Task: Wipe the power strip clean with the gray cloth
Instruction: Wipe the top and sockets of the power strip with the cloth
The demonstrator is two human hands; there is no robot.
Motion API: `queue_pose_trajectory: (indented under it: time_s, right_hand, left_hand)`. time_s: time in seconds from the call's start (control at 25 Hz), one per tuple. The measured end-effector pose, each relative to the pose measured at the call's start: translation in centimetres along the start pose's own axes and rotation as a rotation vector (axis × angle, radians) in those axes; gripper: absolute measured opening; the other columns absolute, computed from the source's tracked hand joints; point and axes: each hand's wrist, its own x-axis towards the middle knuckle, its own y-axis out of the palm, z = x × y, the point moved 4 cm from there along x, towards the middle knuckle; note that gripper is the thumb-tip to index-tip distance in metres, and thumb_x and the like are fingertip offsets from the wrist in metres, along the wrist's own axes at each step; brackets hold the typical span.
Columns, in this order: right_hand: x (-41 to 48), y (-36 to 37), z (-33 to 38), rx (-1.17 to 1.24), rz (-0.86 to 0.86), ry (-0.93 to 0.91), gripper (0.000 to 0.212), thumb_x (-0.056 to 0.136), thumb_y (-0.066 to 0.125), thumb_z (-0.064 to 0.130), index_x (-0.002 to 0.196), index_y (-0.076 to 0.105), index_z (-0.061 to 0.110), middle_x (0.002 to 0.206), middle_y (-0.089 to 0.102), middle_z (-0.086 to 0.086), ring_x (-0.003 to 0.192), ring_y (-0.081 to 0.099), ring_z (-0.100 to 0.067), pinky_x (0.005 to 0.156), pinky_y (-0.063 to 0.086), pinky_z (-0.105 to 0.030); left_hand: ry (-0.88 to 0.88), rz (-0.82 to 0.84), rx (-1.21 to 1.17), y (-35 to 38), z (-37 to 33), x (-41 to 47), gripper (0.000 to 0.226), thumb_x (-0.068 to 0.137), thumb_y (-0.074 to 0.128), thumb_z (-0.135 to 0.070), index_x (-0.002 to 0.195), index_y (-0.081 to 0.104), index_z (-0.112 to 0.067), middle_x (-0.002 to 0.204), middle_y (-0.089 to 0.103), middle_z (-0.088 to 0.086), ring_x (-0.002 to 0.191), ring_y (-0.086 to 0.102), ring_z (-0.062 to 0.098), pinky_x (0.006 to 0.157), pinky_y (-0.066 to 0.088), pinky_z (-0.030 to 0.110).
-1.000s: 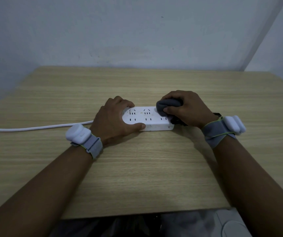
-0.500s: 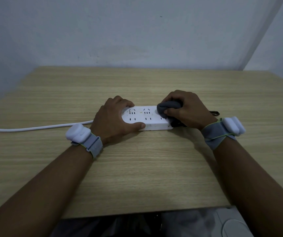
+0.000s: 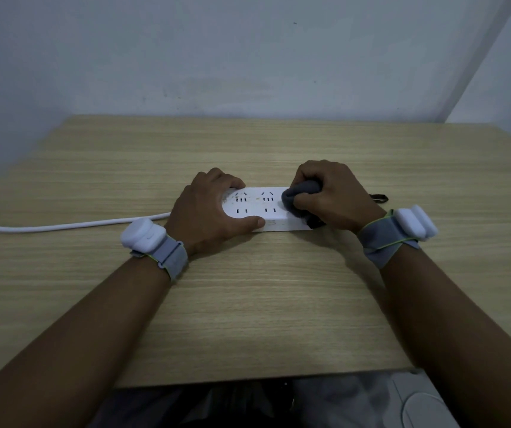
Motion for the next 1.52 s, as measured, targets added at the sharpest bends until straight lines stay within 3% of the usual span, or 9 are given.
queue_pose_trajectory:
  time_s: [0.2, 0.36, 0.6, 0.76, 0.92, 1.12, 1.28, 1.52]
  right_hand:
    - [1.0, 0.1, -0.9, -0.173, -0.100, 0.042, 0.014, 0.076, 0.068, 0.021, 0.089, 0.068, 0.015, 0.090, 0.065, -0.009, 0.089, 0.056, -0.028, 0.079, 0.045, -0.039]
    - [0.4, 0.4, -0.5, -0.035, -0.014, 0.005, 0.008, 0.072, 0.071, 0.019, 0.077, 0.067, 0.015, 0.082, 0.065, -0.005, 0.079, 0.057, -0.023, 0.071, 0.045, -0.034]
    - [1.0, 0.5, -0.7, -0.135, -0.093, 0.034, 0.017, 0.078, 0.066, 0.015, 0.095, 0.069, 0.013, 0.096, 0.064, -0.011, 0.092, 0.058, -0.029, 0.081, 0.045, -0.038]
    - [0.6, 0.4, -0.4, -0.030, -0.029, -0.009, 0.015, 0.073, 0.068, 0.010, 0.088, 0.070, 0.013, 0.090, 0.065, -0.010, 0.087, 0.059, -0.029, 0.079, 0.048, -0.043]
    - [1.2, 0.8, -0.6, -0.117, -0.099, 0.026, 0.021, 0.077, 0.065, 0.010, 0.096, 0.071, 0.018, 0.097, 0.064, -0.009, 0.094, 0.058, -0.028, 0.084, 0.046, -0.040]
    - [1.1, 0.9, -0.6, -0.102, -0.012, -0.028, 0.027, 0.075, 0.060, 0.008, 0.095, 0.072, 0.020, 0.095, 0.063, -0.006, 0.093, 0.057, -0.025, 0.077, 0.040, -0.029]
    - [1.6, 1.0, -1.1, -0.149, -0.087, 0.077, 0.024, 0.081, 0.062, 0.014, 0.103, 0.070, 0.020, 0.103, 0.063, -0.010, 0.099, 0.057, -0.030, 0.087, 0.045, -0.043]
    - [0.3, 0.4, -0.7, -0.004, -0.039, 0.041, 0.018, 0.072, 0.062, 0.020, 0.087, 0.070, 0.017, 0.090, 0.066, -0.007, 0.087, 0.060, -0.024, 0.079, 0.048, -0.037]
  left_hand:
    - [0.007, -0.011, -0.008, 0.0, 0.1, 0.0, 0.069, 0.059, 0.066, -0.069, 0.112, 0.060, -0.025, 0.103, 0.052, -0.010, 0.098, 0.046, 0.012, 0.083, 0.040, 0.033]
    - [0.007, -0.015, -0.005, 0.0, -0.1, -0.1, 0.069, 0.058, 0.066, -0.069, 0.111, 0.061, -0.024, 0.101, 0.050, -0.012, 0.098, 0.046, 0.012, 0.083, 0.040, 0.033]
    - [0.004, -0.007, -0.010, -0.1, -0.1, -0.1, 0.071, 0.058, 0.066, -0.069, 0.111, 0.061, -0.022, 0.102, 0.051, -0.010, 0.098, 0.047, 0.013, 0.084, 0.041, 0.034]
    - [0.000, -0.006, -0.018, 0.0, -0.1, -0.1, 0.071, 0.058, 0.066, -0.069, 0.110, 0.061, -0.022, 0.102, 0.053, -0.009, 0.098, 0.047, 0.013, 0.084, 0.041, 0.033]
    - [0.006, -0.016, -0.018, -0.1, -0.1, -0.1, 0.071, 0.058, 0.066, -0.068, 0.110, 0.062, -0.021, 0.100, 0.052, -0.010, 0.097, 0.047, 0.013, 0.083, 0.040, 0.033]
    - [0.000, -0.014, -0.018, -0.1, -0.3, -0.2, 0.071, 0.058, 0.067, -0.067, 0.111, 0.062, -0.021, 0.100, 0.051, -0.010, 0.098, 0.047, 0.013, 0.084, 0.040, 0.033]
    - [-0.003, -0.014, -0.027, -0.2, -0.2, -0.1, 0.071, 0.058, 0.067, -0.068, 0.112, 0.061, -0.022, 0.102, 0.053, -0.009, 0.098, 0.046, 0.012, 0.084, 0.040, 0.032]
    - [-0.007, -0.017, -0.025, -0.1, -0.2, -0.2, 0.071, 0.057, 0.067, -0.069, 0.112, 0.061, -0.024, 0.102, 0.052, -0.011, 0.098, 0.045, 0.011, 0.083, 0.038, 0.030]
